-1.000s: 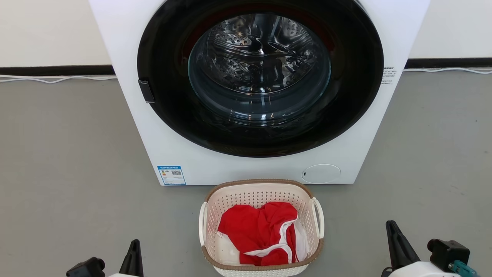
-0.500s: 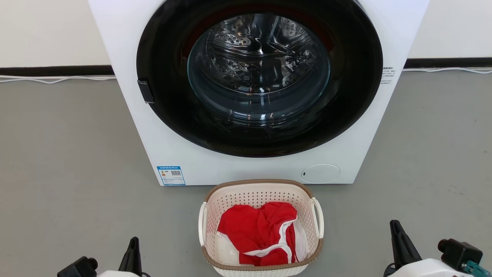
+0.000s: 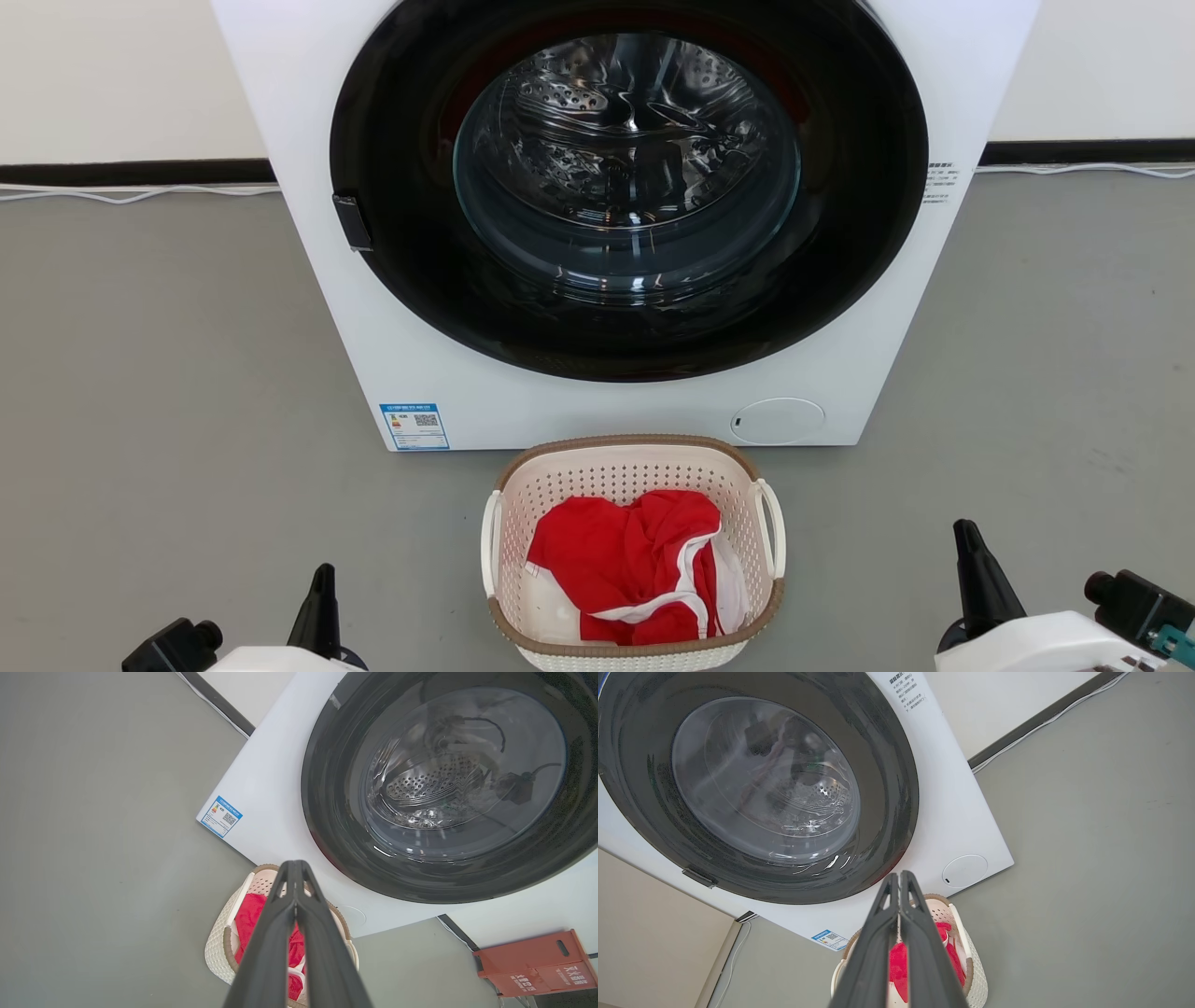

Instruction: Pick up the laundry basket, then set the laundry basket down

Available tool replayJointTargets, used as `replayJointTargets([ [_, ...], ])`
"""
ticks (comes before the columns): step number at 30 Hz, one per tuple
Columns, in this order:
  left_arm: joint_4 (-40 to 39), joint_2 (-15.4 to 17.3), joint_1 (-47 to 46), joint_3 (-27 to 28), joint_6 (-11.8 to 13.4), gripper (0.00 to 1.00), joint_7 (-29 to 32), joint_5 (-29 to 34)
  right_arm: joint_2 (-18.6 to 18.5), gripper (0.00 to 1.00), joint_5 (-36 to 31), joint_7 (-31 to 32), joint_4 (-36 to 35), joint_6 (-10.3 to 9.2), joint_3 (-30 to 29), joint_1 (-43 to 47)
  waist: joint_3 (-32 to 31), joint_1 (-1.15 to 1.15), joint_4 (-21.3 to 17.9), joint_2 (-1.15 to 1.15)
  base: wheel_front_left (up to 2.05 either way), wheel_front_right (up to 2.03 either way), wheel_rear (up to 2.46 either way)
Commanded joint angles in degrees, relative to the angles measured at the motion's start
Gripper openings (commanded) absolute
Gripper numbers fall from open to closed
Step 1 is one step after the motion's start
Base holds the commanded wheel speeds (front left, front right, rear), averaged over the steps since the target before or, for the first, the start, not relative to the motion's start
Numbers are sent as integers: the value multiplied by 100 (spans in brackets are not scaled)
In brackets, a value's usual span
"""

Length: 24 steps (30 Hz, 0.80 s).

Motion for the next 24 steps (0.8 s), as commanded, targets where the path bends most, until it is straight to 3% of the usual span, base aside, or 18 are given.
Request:
replayJointTargets([
  [1, -186, 42, -286, 102, -78, 0, 55, -180, -51, 0, 237, 63, -161, 17, 12, -257, 0, -1, -1, 0, 0, 0, 0],
  [24, -358, 39, -403, 231, -216, 0, 443, -1511, -60, 0, 1930, 356, -226, 24, -8, -389, -1, -1, -19, 0, 0, 0, 0],
])
